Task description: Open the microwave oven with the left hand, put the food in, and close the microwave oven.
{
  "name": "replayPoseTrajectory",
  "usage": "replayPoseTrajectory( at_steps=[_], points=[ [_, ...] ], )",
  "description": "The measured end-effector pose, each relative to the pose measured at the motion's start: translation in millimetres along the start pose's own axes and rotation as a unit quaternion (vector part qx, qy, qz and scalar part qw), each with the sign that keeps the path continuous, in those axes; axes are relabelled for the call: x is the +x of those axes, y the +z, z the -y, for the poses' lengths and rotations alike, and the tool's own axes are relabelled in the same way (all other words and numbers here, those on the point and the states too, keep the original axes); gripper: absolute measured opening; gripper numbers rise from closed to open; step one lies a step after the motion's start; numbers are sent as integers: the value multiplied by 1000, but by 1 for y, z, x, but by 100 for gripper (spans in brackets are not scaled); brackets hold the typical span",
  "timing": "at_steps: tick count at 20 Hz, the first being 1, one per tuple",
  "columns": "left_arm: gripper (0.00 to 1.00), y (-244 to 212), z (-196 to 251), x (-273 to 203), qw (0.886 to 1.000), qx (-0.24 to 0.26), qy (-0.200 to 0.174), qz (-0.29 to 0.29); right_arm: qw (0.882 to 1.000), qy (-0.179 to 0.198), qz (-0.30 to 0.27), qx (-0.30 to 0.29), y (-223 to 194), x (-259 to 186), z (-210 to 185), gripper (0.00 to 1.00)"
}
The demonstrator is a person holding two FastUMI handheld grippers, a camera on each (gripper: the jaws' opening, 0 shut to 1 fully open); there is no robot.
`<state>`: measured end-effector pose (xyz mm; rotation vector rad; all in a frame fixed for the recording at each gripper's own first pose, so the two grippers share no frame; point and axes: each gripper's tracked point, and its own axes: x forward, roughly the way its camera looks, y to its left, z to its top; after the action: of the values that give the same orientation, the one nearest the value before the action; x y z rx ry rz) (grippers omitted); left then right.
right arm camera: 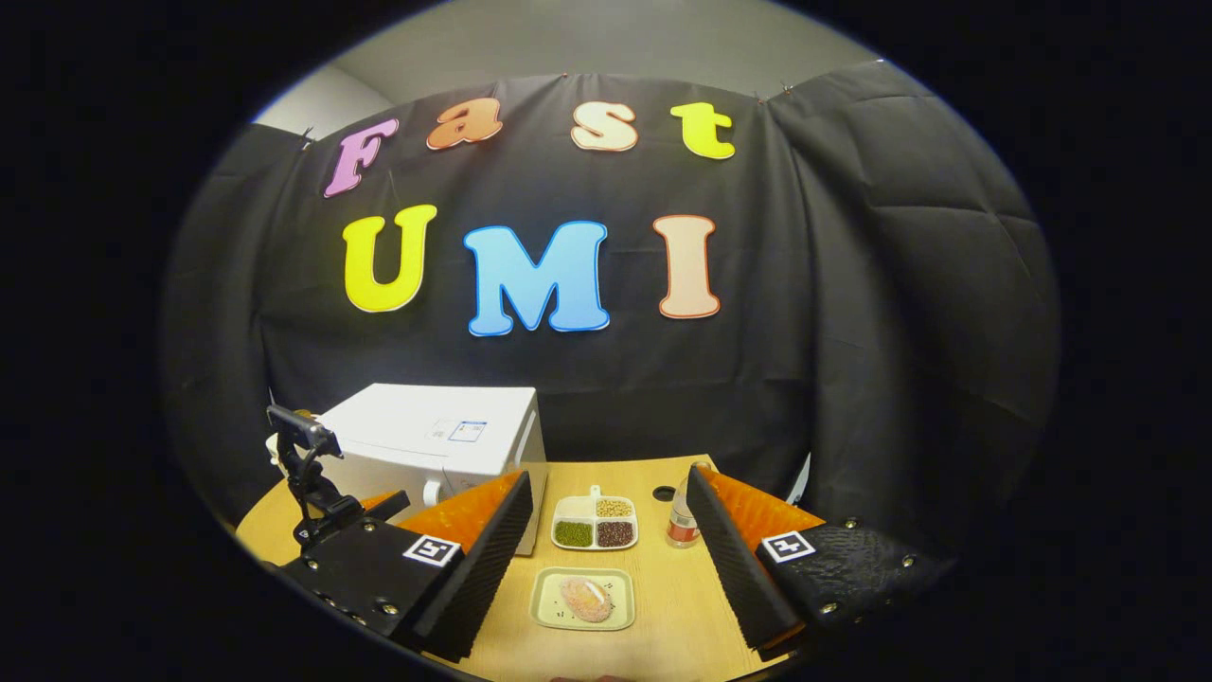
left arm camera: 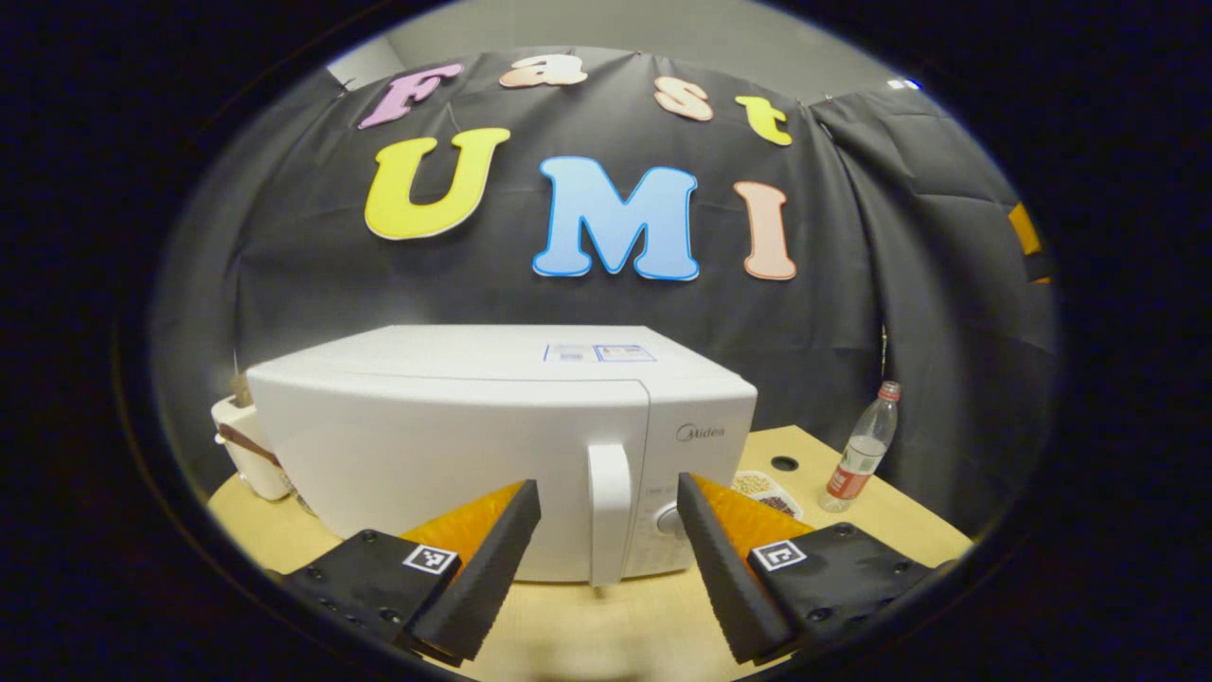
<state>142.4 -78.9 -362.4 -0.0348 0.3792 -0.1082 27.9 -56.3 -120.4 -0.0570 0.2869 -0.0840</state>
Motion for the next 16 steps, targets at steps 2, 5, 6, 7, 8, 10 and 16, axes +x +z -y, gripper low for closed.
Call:
replayPoseTrajectory(
  at_steps=[2,5,6,7,8,10,16],
  points=[
    [94,-8,-2,8,1000,-2,2,-7,1000,-1,-8,5,-6,1,-1,100],
    [82,-21,-2,19,1000,-9,1,-26,1000,1,-17,0,-12,3,-2,100],
    [75,-26,-2,19,999,-8,-4,-32,1000,0,-17,-3,-11,5,-2,100],
    [55,-22,3,18,999,-7,-14,-33,1000,1,-15,-4,-8,5,-2,100],
    [45,-23,6,19,999,4,-15,-28,1000,3,-13,-4,-7,6,-4,100],
    [37,-24,5,18,999,19,-16,-28,1000,7,-11,-5,-6,7,-10,100],
    [17,-25,6,16,998,23,-40,-45,999,23,-27,-6,-21,3,-26,100]
  ],
)
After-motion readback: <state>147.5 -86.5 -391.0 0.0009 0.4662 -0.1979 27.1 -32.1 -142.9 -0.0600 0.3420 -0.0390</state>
